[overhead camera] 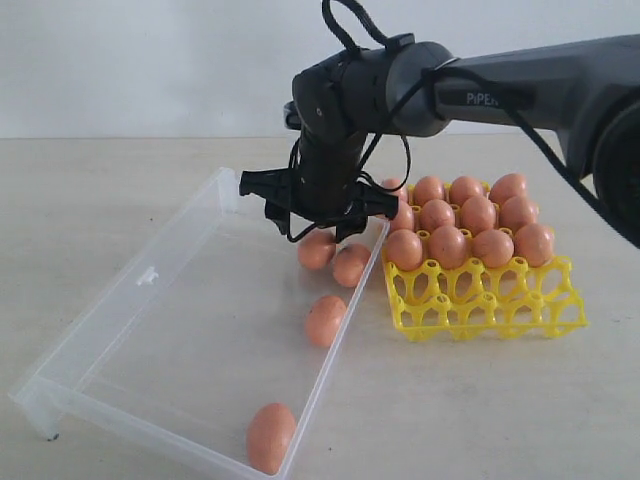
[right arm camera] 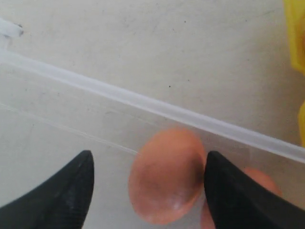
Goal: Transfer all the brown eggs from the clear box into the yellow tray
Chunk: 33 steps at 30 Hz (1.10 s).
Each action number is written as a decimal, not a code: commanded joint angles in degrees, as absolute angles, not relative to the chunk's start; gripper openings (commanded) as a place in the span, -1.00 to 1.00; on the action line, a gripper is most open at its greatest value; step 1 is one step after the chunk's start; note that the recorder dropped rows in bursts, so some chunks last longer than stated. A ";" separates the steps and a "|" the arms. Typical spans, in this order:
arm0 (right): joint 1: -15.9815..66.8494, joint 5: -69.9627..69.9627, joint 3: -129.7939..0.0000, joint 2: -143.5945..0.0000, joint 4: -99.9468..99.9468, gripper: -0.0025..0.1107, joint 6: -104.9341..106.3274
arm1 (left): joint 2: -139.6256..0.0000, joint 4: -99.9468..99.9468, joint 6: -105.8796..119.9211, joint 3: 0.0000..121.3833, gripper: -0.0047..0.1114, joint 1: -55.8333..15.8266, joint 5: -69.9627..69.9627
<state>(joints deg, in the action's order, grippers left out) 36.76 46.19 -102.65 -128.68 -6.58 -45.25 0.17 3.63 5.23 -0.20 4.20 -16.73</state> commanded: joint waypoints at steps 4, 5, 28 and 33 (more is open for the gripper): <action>36.50 45.39 -102.92 -131.76 -4.87 0.16 -47.84 | 0.00 3.83 4.74 0.00 -0.99 4.12 -17.62; 36.50 44.99 -102.92 -132.13 -4.77 0.16 -47.84 | 0.00 3.83 4.74 0.00 -0.99 4.12 -17.62; 42.33 42.19 -102.92 -127.40 -2.75 -0.96 -18.49 | 0.00 4.01 4.74 0.00 -0.99 4.12 -17.62; 49.60 32.37 -102.92 -120.96 -4.58 -0.96 -17.26 | 0.00 3.81 4.74 0.00 -0.99 4.12 -17.62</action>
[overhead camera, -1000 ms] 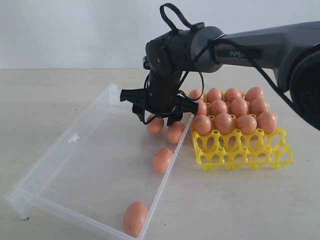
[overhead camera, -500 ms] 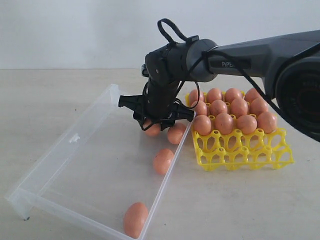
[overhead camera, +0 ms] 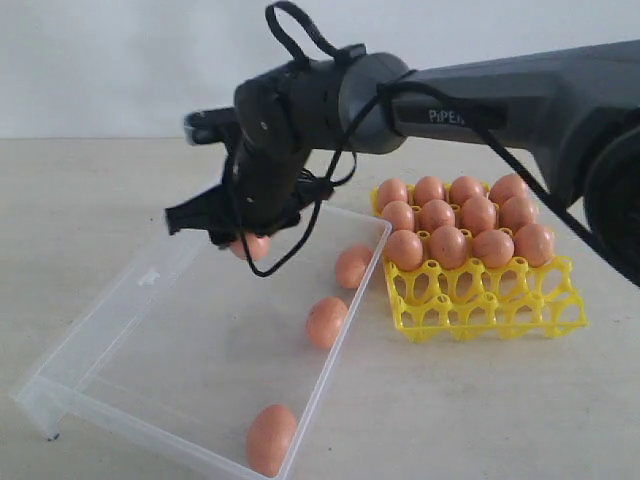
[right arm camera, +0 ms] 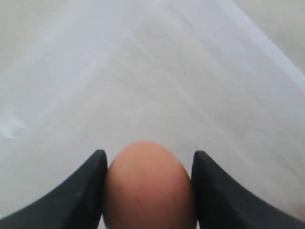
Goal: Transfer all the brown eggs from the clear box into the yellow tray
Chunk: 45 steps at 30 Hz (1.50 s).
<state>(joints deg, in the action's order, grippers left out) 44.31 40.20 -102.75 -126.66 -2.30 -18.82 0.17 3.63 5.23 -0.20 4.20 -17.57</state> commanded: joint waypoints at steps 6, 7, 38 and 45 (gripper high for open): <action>55.03 21.34 -97.47 -114.21 -20.15 -0.96 -31.89 | 0.00 3.80 4.74 0.00 -0.99 4.12 -16.42; 55.18 21.34 -95.67 -112.82 -22.26 -0.96 -33.91 | 0.00 3.80 4.74 0.00 -0.99 4.12 -16.28; 8.03 -15.46 -58.44 -88.49 -99.95 -0.96 -98.90 | 0.00 1.67 0.00 0.00 -0.99 4.12 -16.85; 3.95 -60.34 -70.09 -95.52 -99.95 -0.96 -92.45 | 0.00 2.04 0.00 0.00 -0.99 4.12 -16.85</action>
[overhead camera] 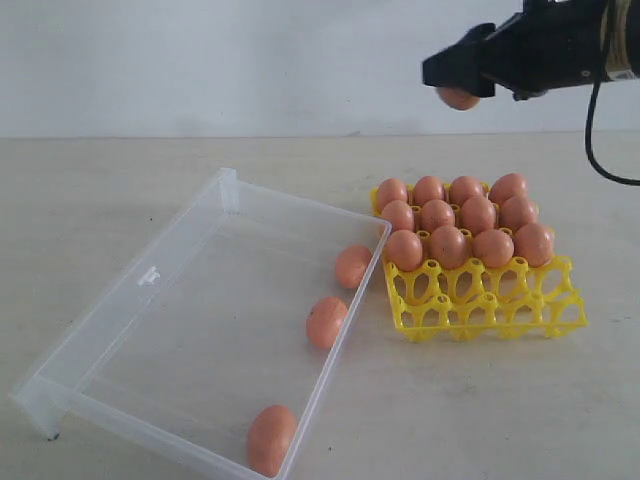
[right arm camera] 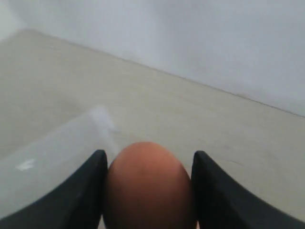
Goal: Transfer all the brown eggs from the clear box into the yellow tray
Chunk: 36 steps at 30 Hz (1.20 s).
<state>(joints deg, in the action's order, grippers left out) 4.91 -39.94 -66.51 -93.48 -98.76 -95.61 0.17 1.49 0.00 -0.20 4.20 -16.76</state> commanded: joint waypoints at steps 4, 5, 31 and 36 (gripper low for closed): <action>5.26 -60.53 -67.59 -97.11 -99.95 -0.96 -91.82 | 0.00 2.27 0.00 0.00 -0.99 4.12 -16.85; 5.26 -60.67 -66.56 -97.88 -99.95 -0.96 -91.45 | 0.00 2.27 0.00 0.00 -0.99 4.12 -16.85; -3.74 -69.96 -50.05 -97.87 -53.76 -0.96 -72.35 | 0.00 2.49 0.00 0.00 -0.99 4.12 -16.85; -6.81 -69.96 -50.05 -103.06 -75.19 -0.96 -73.95 | 0.00 2.49 0.00 0.00 -0.99 4.12 -16.85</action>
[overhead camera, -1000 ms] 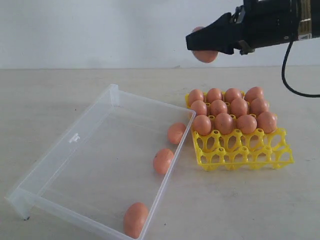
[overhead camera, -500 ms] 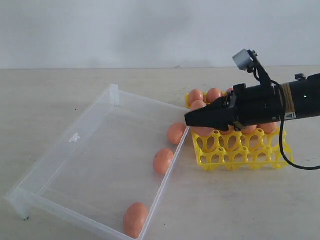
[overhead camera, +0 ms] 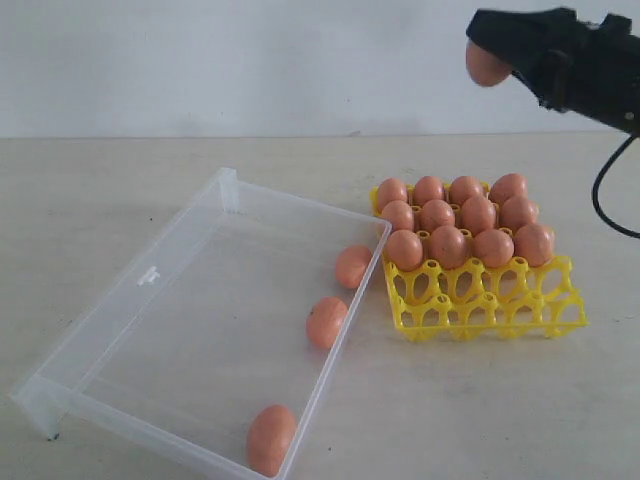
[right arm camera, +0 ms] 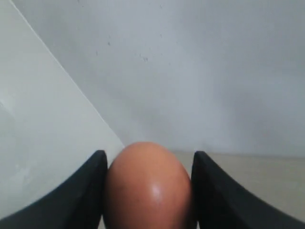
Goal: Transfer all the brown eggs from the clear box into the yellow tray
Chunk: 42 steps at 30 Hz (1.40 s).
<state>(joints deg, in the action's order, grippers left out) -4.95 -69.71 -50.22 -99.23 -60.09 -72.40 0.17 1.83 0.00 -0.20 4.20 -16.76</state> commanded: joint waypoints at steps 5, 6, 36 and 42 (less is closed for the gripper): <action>-6.03 -69.96 -50.05 -108.64 -89.07 -0.96 -74.46 | 0.00 2.49 0.00 0.00 -0.99 4.12 -16.85; -5.62 -69.96 -50.05 -108.75 -89.07 -0.96 -74.03 | 0.00 2.49 0.00 0.00 -0.99 4.12 -16.85; 6.68 -45.87 -50.05 -108.75 -82.23 -0.96 -59.47 | 0.00 2.70 0.00 0.00 -0.99 4.12 -16.85; 6.68 -45.66 -50.05 -108.75 -82.23 -0.93 -59.47 | 0.00 2.70 0.00 0.00 -0.99 4.12 -16.85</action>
<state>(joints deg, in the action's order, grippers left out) 6.74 -46.33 -49.99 -109.01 -82.72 -60.06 0.17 2.06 0.00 -0.20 4.20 -16.76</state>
